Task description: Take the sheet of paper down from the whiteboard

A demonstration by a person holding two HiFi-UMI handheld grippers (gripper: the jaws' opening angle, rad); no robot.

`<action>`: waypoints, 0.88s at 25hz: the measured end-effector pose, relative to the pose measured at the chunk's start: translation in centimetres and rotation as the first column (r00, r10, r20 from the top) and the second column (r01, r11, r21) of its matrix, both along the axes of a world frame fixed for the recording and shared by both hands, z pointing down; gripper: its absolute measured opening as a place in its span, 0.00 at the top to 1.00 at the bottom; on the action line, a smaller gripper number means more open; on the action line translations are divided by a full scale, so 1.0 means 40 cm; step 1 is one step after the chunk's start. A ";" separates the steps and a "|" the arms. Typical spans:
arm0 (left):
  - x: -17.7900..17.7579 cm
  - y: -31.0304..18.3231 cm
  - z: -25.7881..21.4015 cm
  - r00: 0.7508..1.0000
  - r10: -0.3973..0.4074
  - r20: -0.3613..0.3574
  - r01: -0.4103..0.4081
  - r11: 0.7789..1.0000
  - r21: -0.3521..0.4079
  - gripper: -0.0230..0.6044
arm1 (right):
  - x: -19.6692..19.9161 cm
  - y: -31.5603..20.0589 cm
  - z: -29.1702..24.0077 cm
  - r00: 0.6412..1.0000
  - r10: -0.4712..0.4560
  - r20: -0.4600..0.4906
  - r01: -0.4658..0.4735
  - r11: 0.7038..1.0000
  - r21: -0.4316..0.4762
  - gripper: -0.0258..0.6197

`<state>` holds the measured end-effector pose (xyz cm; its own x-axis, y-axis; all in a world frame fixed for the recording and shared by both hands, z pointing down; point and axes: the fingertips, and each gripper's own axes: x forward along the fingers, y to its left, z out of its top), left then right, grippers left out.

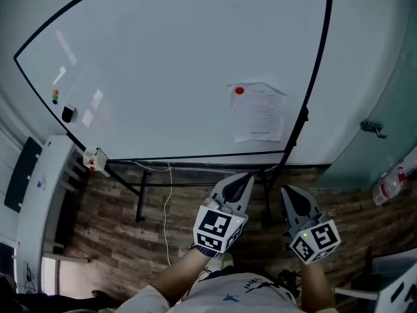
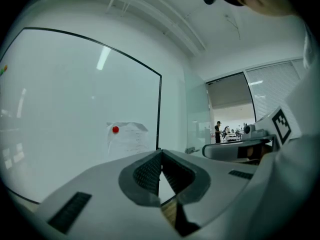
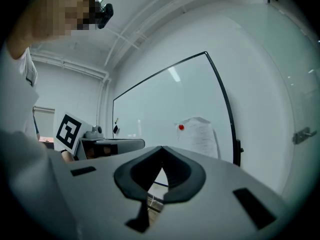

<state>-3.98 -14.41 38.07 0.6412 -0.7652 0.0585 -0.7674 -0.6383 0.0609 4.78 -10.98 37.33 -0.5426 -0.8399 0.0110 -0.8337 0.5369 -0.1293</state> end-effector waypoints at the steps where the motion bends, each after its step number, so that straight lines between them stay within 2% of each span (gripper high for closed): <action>1: -0.005 -0.023 0.001 1.000 0.003 -0.001 -0.003 1.000 0.002 0.94 | -0.005 -0.018 0.003 1.000 0.007 -0.003 -0.007 1.000 -0.003 0.94; 7: -0.008 -0.149 0.012 1.000 0.002 -0.005 -0.002 1.000 -0.004 0.94 | 0.001 -0.129 0.010 0.999 0.035 -0.018 -0.035 0.999 -0.013 0.94; 10: -0.007 -0.218 0.015 1.000 -0.027 0.002 0.027 1.000 -0.003 0.94 | 0.014 -0.202 0.016 0.999 0.033 -0.014 -0.033 0.999 -0.013 0.95; 16: -0.013 -0.365 -0.007 0.989 -0.146 0.034 0.145 0.989 0.036 0.94 | 0.054 -0.367 0.022 1.000 0.008 -0.026 -0.008 1.000 0.008 0.94; 22: -0.023 -0.517 -0.033 0.955 -0.296 0.027 0.294 0.953 0.078 0.94 | 0.090 -0.511 0.025 0.998 -0.047 -0.048 0.048 0.999 0.021 0.94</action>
<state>-4.92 -35.09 36.77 0.3846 -0.9229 0.0162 -0.9230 -0.3848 -0.0096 8.39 -31.41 38.35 -0.5810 -0.8137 0.0196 -0.8123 0.5781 -0.0780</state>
